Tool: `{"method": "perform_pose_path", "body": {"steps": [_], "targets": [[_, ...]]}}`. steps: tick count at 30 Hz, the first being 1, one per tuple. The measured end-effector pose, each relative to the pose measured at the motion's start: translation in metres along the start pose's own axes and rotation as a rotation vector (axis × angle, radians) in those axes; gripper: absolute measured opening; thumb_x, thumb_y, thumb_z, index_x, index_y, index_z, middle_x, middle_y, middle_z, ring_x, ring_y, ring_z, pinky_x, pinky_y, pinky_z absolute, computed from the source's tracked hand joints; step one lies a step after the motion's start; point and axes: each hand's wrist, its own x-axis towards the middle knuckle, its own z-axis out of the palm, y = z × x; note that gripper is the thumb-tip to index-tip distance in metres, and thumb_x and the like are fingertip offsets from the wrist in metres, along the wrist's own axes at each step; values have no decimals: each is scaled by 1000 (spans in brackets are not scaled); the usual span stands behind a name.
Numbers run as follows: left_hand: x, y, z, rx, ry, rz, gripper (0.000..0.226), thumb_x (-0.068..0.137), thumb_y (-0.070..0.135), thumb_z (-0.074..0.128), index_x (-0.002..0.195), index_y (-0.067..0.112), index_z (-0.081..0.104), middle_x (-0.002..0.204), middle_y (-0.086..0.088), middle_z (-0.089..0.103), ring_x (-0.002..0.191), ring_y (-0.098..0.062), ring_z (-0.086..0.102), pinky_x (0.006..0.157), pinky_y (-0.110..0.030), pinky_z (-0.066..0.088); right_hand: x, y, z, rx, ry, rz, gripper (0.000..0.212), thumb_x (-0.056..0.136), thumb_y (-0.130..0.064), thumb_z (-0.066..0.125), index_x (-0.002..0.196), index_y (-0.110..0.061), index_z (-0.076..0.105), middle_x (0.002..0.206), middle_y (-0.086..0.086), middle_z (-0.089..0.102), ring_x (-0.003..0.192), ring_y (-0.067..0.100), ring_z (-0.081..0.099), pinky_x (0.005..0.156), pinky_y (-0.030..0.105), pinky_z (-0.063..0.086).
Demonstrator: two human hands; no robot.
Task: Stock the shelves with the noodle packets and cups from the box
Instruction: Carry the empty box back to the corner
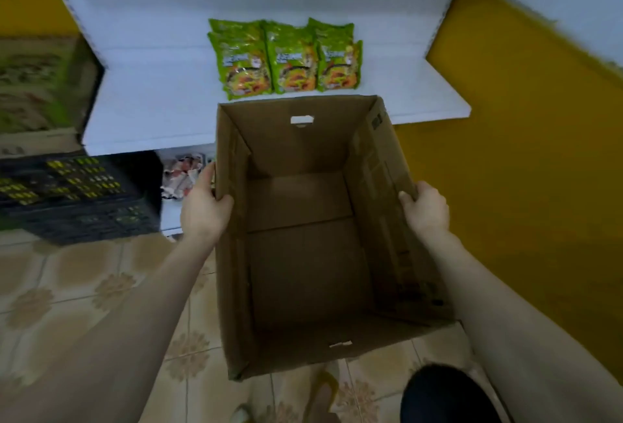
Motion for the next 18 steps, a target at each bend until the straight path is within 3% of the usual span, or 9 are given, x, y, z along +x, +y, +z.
{"method": "perform_pose_path", "body": {"steps": [7,10,12,15,18], "targets": [[-1,-53,-110,51,209,-167,57,88,8,52,141,22,36,118,-11,63,99,-33,60,69,-32,42,-32,-108,31,21,-131,-322,27,94,-25,50,104,-3,60,101,18,65,95,34,60,75,34,46],[0,-73,-147,50,281,-260,58,89,9,51,142,21,33,127,-11,57,106,-34,57,79,-37,51,-32,-158,50,29,-213,-425,29,93,-28,50,106,-5,62,101,18,66,95,35,60,79,37,49],[-2,-82,-167,50,332,-306,59,89,8,51,143,20,31,132,-11,54,107,-33,57,74,-37,51,-32,-191,62,29,-261,-500,28,93,-28,50,103,-5,63,100,17,67,95,36,61,77,37,48],[-5,-91,-192,28,403,-377,59,91,7,50,144,19,29,133,-15,51,92,-35,60,57,-31,45,-31,-235,75,36,-298,-627,26,92,-26,52,98,-3,62,97,18,66,95,37,60,72,33,43],[-10,-101,-214,10,472,-437,60,91,8,50,144,22,27,130,-17,52,75,-32,61,56,-38,52,-33,-277,84,-19,-311,-731,25,92,-26,51,92,-2,59,96,20,65,94,38,59,67,32,37]]}}
